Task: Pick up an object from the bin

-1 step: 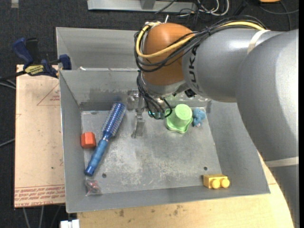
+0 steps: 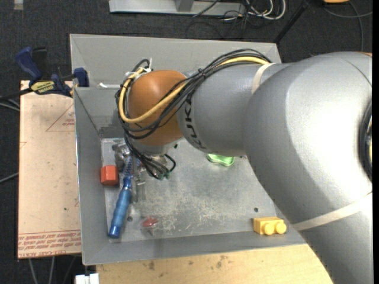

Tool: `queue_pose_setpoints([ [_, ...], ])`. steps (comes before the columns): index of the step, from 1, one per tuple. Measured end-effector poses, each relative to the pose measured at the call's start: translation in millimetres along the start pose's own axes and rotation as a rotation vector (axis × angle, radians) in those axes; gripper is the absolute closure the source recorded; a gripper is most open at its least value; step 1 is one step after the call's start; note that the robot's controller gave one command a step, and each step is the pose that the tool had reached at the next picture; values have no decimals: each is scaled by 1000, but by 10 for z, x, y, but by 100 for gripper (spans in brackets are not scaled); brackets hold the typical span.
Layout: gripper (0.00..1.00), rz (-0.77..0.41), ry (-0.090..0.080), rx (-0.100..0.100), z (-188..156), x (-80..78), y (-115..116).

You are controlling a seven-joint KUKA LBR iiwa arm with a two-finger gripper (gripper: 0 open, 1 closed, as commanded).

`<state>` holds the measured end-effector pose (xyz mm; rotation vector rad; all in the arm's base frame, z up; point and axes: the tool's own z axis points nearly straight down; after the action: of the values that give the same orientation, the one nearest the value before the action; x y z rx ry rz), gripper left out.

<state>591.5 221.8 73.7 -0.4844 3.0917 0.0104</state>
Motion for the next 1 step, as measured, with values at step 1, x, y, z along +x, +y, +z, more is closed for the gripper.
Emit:
queue_pose_setpoints([
  [1,100,2,14,6,41,38,-50],
])
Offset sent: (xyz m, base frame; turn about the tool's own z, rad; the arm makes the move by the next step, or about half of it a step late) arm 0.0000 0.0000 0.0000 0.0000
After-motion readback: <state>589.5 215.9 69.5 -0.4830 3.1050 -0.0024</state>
